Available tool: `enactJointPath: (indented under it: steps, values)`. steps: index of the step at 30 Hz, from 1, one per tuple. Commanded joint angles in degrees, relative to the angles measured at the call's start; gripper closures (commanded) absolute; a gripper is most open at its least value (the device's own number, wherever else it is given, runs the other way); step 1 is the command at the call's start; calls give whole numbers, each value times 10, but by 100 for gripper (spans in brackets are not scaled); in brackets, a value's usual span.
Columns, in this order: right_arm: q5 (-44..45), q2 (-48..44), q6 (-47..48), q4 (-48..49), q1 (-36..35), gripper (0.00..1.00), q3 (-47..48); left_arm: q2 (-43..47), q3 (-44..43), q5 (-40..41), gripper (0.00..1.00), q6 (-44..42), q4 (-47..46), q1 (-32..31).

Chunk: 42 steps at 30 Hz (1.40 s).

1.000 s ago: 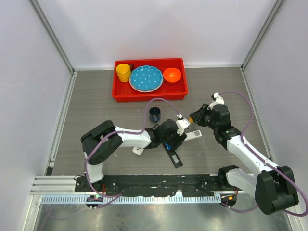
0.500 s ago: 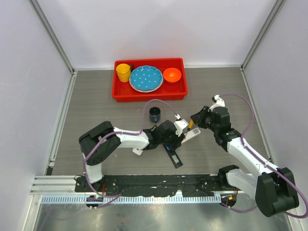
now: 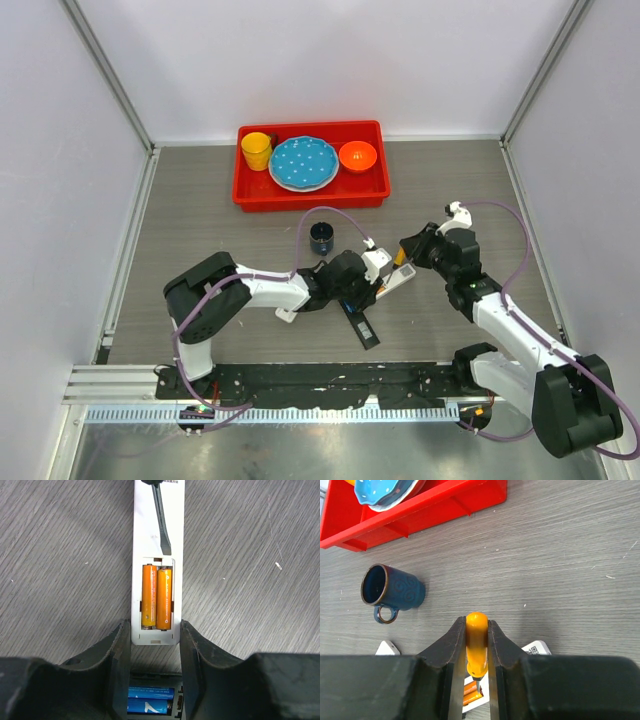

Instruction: Unload the batteries from the remote control

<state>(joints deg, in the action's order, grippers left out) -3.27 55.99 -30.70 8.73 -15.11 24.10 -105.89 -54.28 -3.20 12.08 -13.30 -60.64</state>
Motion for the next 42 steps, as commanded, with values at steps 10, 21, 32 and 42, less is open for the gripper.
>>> enactJointPath:
  steps: [10,21,32,42]
  values:
    - [-21,25,5,59,2,99,-8,-20,-3,-5,81,4,55,-2]
    - [-29,39,-4,59,2,99,-26,-27,-9,0,82,3,59,-2]
    - [-93,63,-18,102,3,99,-35,-29,-16,-1,87,6,58,-2]
    - [-156,54,-84,184,3,99,-59,-35,-18,-2,100,6,59,-2]
